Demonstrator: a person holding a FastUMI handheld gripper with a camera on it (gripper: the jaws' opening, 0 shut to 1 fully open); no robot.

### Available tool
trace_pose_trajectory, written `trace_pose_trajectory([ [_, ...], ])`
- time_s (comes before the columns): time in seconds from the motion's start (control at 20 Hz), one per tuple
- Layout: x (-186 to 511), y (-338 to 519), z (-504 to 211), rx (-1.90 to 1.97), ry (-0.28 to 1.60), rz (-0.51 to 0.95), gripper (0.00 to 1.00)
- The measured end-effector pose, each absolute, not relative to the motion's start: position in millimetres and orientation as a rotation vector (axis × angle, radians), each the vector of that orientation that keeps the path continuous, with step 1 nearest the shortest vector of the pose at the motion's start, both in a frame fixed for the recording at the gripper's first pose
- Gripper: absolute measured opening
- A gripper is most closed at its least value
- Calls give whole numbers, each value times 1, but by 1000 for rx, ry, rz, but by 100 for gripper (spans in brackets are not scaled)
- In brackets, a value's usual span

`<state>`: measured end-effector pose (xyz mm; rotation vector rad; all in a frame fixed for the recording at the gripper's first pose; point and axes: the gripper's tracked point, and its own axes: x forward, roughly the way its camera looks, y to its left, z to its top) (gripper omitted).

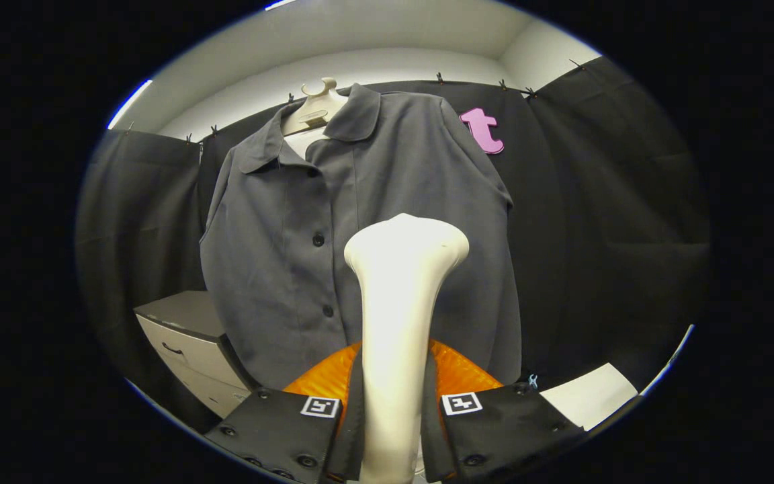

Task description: Iron the clothes twice with a garment steamer, once on the left side and once on the right side.

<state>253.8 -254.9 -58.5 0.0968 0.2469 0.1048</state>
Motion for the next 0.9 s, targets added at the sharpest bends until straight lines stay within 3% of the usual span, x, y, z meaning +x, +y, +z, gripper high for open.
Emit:
trace_pose_trajectory([
  [0.9,211,-254,-147,136,389,58,42],
])
